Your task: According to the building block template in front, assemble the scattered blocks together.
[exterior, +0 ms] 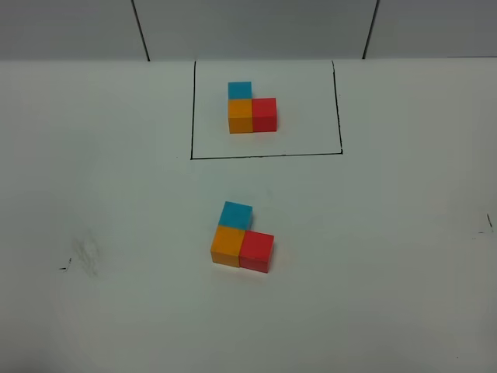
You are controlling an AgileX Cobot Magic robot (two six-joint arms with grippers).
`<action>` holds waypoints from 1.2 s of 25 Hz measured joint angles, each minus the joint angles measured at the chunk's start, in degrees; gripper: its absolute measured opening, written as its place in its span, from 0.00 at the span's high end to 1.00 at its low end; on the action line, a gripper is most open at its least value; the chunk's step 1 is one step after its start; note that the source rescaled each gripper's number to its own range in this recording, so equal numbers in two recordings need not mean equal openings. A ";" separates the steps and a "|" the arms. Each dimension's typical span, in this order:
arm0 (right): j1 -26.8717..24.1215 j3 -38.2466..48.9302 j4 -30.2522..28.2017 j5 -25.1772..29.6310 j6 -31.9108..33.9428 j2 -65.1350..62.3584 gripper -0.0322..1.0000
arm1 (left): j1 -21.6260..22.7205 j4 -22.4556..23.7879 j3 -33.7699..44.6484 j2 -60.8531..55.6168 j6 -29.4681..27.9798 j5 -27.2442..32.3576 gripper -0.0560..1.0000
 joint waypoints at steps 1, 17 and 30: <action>0.00 0.00 0.00 0.00 0.00 -0.11 0.97 | 0.00 0.00 0.00 0.00 0.00 0.00 0.95; 0.00 0.00 0.00 0.00 -0.05 -0.30 0.97 | 0.00 0.00 0.00 0.00 0.00 0.00 0.95; 0.00 0.06 3.30 -1.70 -0.18 -0.30 0.97 | 0.00 0.00 0.00 0.00 0.00 0.00 0.95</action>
